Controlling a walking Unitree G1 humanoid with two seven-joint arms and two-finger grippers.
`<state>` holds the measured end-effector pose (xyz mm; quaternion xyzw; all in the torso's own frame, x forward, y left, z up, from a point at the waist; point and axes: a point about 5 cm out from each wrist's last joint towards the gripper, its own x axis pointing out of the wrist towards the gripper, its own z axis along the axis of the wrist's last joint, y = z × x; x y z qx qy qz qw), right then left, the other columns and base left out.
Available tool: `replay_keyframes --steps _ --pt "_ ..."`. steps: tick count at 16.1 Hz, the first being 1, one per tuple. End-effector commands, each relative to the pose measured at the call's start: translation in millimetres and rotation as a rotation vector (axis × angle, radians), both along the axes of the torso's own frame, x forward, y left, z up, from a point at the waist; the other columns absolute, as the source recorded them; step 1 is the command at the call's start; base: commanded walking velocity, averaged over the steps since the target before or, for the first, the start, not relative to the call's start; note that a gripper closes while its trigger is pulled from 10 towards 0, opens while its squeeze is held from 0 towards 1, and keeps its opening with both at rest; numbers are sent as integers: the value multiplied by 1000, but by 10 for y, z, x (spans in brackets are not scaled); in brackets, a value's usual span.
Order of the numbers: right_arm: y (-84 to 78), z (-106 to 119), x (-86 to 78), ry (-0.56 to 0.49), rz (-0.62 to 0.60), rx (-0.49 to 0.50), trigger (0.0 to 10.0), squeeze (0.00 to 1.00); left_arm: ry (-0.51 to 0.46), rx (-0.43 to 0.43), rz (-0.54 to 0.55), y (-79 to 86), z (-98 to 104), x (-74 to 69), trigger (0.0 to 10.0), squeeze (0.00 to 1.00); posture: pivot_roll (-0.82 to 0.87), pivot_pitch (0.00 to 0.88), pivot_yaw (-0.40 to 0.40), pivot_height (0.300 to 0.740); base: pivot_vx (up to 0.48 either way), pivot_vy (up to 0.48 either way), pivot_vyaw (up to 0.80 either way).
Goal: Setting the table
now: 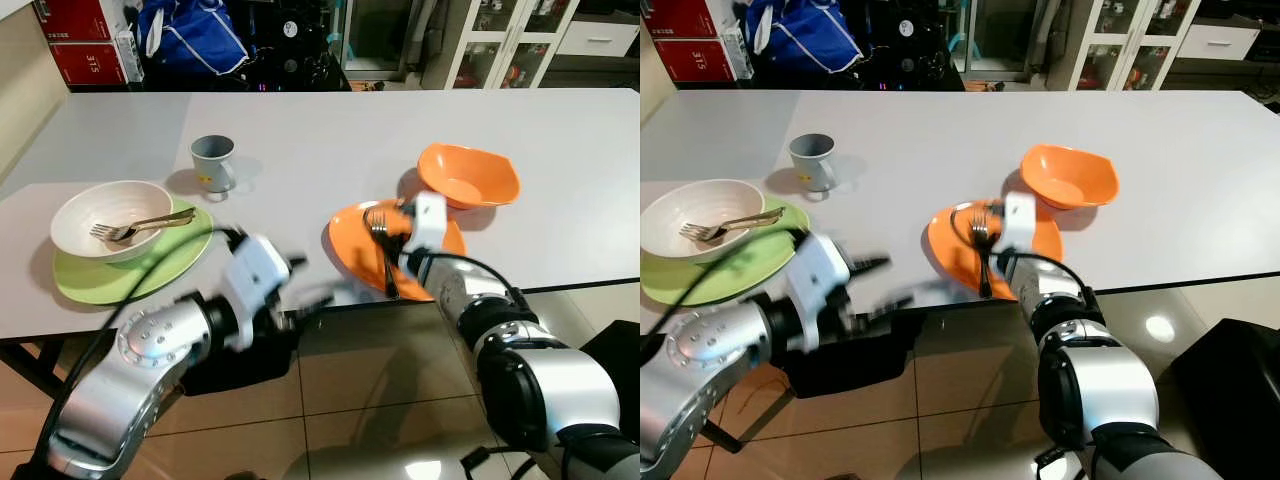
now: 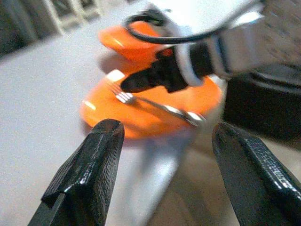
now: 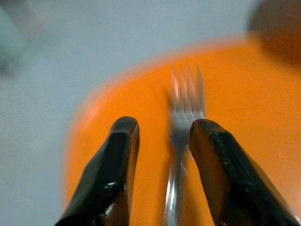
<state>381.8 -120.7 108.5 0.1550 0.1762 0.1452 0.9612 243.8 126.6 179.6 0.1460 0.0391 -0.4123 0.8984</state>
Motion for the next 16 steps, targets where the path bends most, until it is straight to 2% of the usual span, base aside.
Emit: replay_keyframes --steps 1,2,3,4,5,6,8,10,11,13,15,16 --pt "-5 272 110 -117 6 42 10000 0 -63 1 42 33 91 53 10000 0 79 0 -37 740 0 0 0" --pt "-48 336 125 -158 11 43 10000 0 -75 -16 103 60 116 100 10000 0 79 0 -51 740 0 0 0" --pt "-165 474 129 -254 8 43 10000 0 -106 -65 199 94 172 153 10000 0 74 0 -57 740 0 0 0" --pt "-220 559 96 -315 9 37 10000 0 -114 -82 235 97 179 161 10000 0 64 0 -58 740 0 0 0" --pt "-263 660 -4 -372 7 43 10000 0 -126 -93 263 83 173 149 10000 0 51 0 -57 740 0 0 0" --pt "-289 814 -274 -442 -7 62 10000 0 -129 -106 305 58 150 107 10000 0 21 0 -42 740 0 0 0" --pt "-281 878 -576 -479 -47 96 10000 0 -121 -121 335 38 136 36 10000 0 -17 0 -11 740 0 146 0" --pt "-229 826 -884 -519 -86 121 10000 0 -122 -141 354 1 157 -33 10000 0 -19 0 -3 740 0 356 0" --pt "-136 795 -1046 -550 -58 132 10000 0 -126 -154 365 -15 205 5 10000 0 -3 0 -3 740 0 382 0" --pt "-65 752 -1219 -501 -28 115 10000 0 -158 -137 403 25 279 113 10000 0 19 0 -6 740 0 382 0" --pt "-189 683 -1214 -443 -126 20 10000 0 -213 -125 462 111 365 279 10000 0 15 0 7 740 0 392 0" --pt "-189 683 -1214 -443 -126 20 10000 0 -213 -125 462 111 365 279 10000 0 15 0 7 740 0 390 0"
